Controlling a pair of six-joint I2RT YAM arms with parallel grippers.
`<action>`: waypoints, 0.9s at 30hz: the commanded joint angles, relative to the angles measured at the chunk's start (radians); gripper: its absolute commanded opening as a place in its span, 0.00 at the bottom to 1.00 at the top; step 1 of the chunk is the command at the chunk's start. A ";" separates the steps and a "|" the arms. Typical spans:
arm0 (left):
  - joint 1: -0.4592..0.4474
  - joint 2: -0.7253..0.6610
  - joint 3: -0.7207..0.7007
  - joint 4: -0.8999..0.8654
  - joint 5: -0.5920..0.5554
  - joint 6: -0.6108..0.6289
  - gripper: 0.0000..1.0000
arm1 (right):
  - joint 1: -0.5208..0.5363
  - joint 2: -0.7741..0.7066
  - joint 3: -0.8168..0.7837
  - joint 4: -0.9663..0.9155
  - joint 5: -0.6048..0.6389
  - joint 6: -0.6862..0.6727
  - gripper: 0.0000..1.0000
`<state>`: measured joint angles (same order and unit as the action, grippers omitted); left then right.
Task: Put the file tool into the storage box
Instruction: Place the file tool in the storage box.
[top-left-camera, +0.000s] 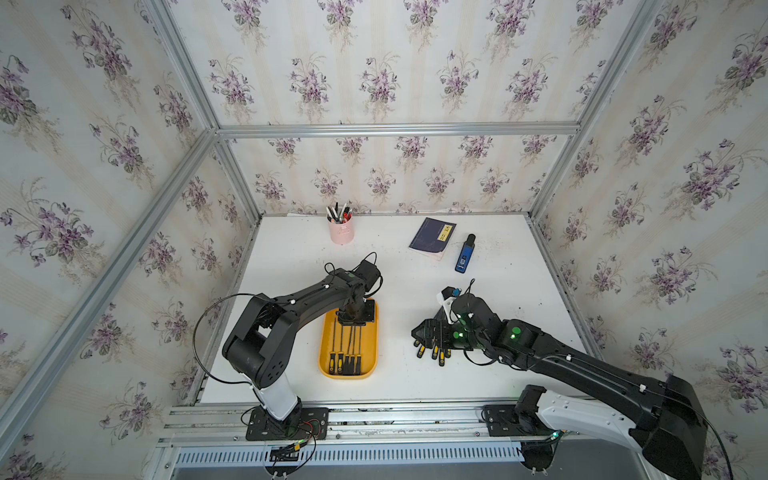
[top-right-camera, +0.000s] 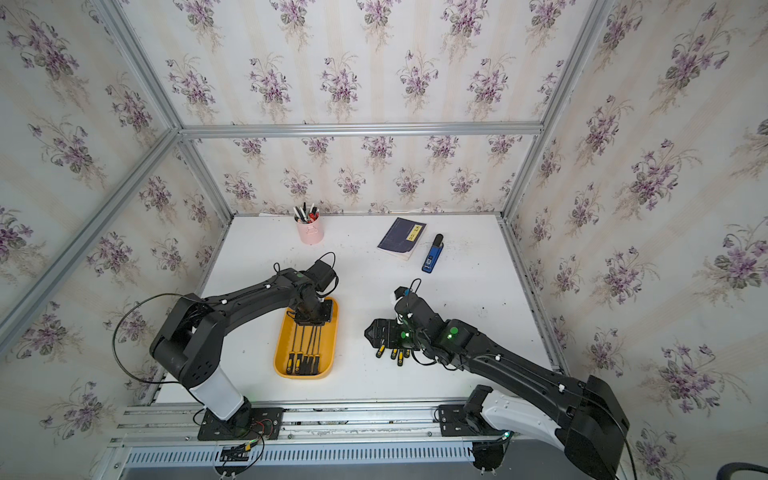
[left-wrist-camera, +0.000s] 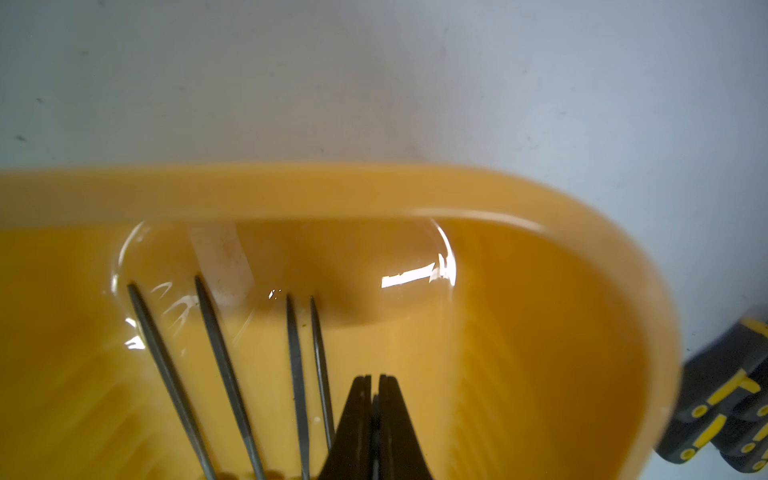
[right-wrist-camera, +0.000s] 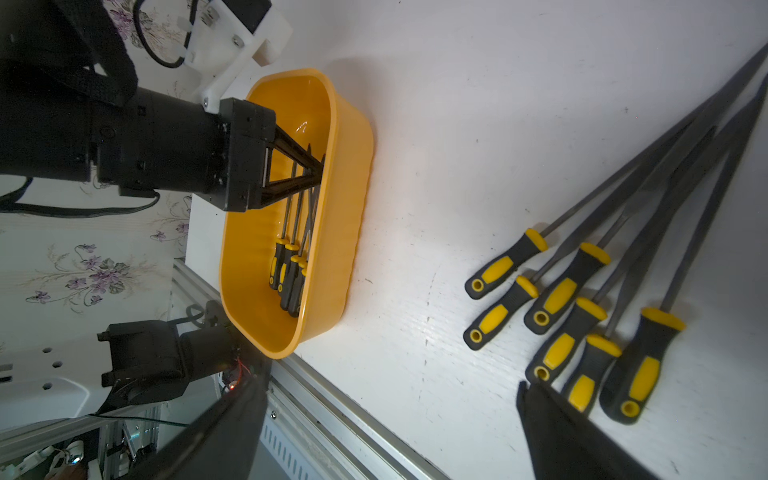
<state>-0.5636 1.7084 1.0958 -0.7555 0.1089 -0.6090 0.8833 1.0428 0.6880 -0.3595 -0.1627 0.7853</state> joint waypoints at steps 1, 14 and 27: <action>-0.001 0.005 -0.006 0.001 -0.014 0.005 0.00 | -0.001 0.002 -0.001 0.011 0.018 0.004 1.00; -0.004 0.021 -0.029 0.016 -0.041 0.009 0.03 | 0.000 -0.001 -0.019 0.013 0.024 0.012 1.00; -0.008 0.003 -0.012 0.013 -0.035 0.016 0.26 | 0.000 -0.006 -0.023 0.011 0.028 0.014 1.00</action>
<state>-0.5705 1.7191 1.0740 -0.7376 0.0818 -0.6044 0.8833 1.0405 0.6636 -0.3569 -0.1463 0.7933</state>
